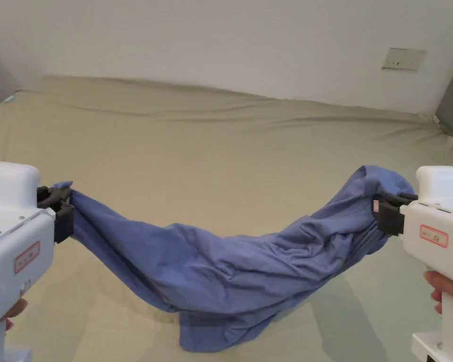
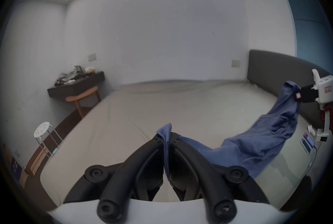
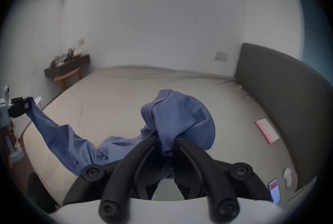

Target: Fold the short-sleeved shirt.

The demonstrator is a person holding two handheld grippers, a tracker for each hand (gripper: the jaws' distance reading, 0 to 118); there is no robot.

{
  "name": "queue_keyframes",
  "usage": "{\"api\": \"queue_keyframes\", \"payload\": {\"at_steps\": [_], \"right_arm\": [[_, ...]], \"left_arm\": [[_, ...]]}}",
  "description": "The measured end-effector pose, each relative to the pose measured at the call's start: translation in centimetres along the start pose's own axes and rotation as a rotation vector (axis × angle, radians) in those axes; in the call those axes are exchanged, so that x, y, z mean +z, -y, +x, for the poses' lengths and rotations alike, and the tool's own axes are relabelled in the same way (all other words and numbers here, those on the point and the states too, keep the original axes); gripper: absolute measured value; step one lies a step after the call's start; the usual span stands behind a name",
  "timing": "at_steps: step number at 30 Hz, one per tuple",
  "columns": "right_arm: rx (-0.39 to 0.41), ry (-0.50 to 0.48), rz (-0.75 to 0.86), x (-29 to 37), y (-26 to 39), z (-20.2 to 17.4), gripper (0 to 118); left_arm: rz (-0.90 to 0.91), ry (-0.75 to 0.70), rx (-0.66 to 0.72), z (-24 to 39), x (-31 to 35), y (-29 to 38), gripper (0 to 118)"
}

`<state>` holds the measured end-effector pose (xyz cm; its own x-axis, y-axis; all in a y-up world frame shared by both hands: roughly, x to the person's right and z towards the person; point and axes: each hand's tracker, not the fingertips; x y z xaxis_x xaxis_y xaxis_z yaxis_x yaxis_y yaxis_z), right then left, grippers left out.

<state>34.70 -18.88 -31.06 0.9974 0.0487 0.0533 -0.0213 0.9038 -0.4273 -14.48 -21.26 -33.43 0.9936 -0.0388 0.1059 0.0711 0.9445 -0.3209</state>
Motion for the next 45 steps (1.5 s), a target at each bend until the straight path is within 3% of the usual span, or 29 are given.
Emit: {"api": "queue_keyframes", "payload": {"at_steps": [3, 7, 12, 24, 38, 45], "right_arm": [[0.017, 0.094, 0.092, 3.8, -2.0, 1.0, 11], [0.01, 0.168, 0.207, 7.4, -4.6, 1.9, 11], [-0.055, 0.162, 0.297, 10.6, -7.9, 3.6, 11], [-0.037, 0.162, 0.397, 12.7, -13.3, 3.7, 11], [0.01, 0.199, 0.396, 3.6, -19.2, 1.7, 11], [-0.041, 0.174, 0.351, -3.9, -21.2, 1.9, 11]], "left_arm": [[0.077, -0.071, 0.006, -1.3, 2.4, -3.1, 3], [0.174, -0.063, 0.04, -2.6, 5.2, -7.0, 3], [0.255, -0.077, 0.047, -3.3, 7.6, -11.3, 3], [0.345, -0.106, 0.036, -4.2, 8.5, -17.5, 3], [0.224, -0.153, 0.009, -5.7, -2.3, -20.7, 3], [0.2, -0.17, -0.016, -5.4, -10.5, -22.2, 3]]}}
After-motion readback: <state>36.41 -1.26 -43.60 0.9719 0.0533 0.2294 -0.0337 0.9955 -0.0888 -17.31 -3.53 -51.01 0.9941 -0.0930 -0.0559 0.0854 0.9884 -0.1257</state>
